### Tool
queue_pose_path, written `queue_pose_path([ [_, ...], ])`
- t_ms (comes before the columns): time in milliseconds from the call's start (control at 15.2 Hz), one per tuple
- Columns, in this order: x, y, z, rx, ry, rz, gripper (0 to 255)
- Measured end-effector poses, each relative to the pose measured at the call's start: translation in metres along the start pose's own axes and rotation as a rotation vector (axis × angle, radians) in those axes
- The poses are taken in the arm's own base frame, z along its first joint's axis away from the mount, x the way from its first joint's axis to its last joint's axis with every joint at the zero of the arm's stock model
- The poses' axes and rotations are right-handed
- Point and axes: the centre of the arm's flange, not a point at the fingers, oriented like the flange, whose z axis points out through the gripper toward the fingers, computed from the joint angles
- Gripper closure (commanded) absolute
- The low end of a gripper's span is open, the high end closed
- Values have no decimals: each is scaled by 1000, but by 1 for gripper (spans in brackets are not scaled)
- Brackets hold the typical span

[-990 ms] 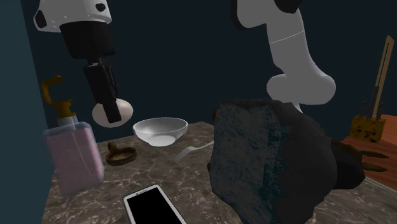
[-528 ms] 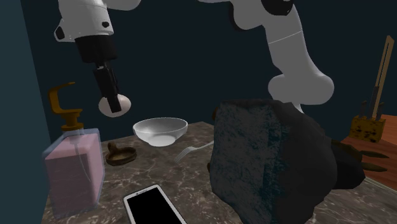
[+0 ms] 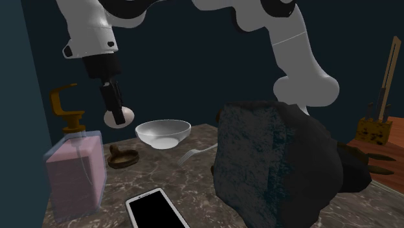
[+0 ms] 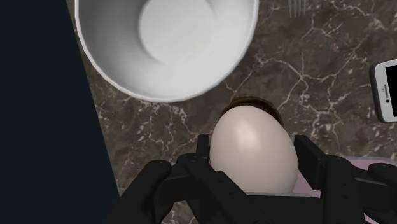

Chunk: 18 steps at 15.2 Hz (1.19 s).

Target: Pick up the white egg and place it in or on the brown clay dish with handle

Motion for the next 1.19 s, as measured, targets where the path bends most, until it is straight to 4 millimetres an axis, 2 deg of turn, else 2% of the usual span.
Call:
queue_pose_path([
  [528,8,-3,41,0,0,0,255],
  [924,8,-3,45,0,1,0,255],
  [990,8,-3,45,0,1,0,0],
  [1188,8,-3,45,0,1,0,0],
])
